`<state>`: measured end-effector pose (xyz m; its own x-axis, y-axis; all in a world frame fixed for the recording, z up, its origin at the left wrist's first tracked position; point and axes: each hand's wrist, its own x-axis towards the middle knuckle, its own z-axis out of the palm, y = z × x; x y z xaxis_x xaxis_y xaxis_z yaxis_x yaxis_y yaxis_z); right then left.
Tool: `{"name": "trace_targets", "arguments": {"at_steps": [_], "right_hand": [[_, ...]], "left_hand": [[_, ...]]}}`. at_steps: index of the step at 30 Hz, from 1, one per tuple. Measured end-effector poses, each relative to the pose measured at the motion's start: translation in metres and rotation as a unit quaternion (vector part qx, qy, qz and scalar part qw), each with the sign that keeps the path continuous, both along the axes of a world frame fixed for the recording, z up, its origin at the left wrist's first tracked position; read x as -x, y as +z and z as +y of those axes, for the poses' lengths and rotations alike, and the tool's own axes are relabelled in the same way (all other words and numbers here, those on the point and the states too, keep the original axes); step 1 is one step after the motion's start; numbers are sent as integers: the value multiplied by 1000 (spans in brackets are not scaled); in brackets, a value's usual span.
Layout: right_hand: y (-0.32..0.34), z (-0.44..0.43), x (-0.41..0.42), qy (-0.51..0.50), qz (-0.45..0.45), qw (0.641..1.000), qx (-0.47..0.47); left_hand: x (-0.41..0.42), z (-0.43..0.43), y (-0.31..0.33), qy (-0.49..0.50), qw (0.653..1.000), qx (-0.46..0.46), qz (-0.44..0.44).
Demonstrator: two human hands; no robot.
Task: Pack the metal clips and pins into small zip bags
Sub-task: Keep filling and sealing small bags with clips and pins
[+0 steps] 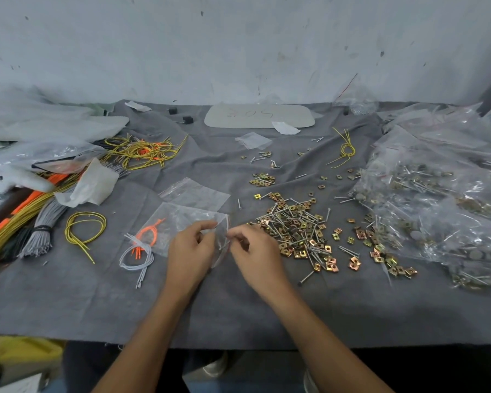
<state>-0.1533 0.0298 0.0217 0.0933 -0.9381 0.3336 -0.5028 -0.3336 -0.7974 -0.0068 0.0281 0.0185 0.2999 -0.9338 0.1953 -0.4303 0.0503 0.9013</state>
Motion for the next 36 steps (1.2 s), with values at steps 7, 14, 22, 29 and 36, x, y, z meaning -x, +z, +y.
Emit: {"name": "trace_targets", "arguments": {"at_steps": [7,14,22,29,36], "right_hand": [[-5,-2,-4,1,87,996,3],[0,-2,6,-56,70,995,47],[-1,-1,44,-212,256,943,32],[1,-1,43,-218,287,933,-5],[-1,-2,41,-214,318,924,-10]], "left_hand": [[0,-1,0,2,1000,-3,-9],[-2,-4,-4,4,1000,-6,4],[-3,-7,-7,7,1000,-7,13],[-2,-4,-5,6,1000,-4,18],[0,-1,-1,8,1000,-6,9]]}}
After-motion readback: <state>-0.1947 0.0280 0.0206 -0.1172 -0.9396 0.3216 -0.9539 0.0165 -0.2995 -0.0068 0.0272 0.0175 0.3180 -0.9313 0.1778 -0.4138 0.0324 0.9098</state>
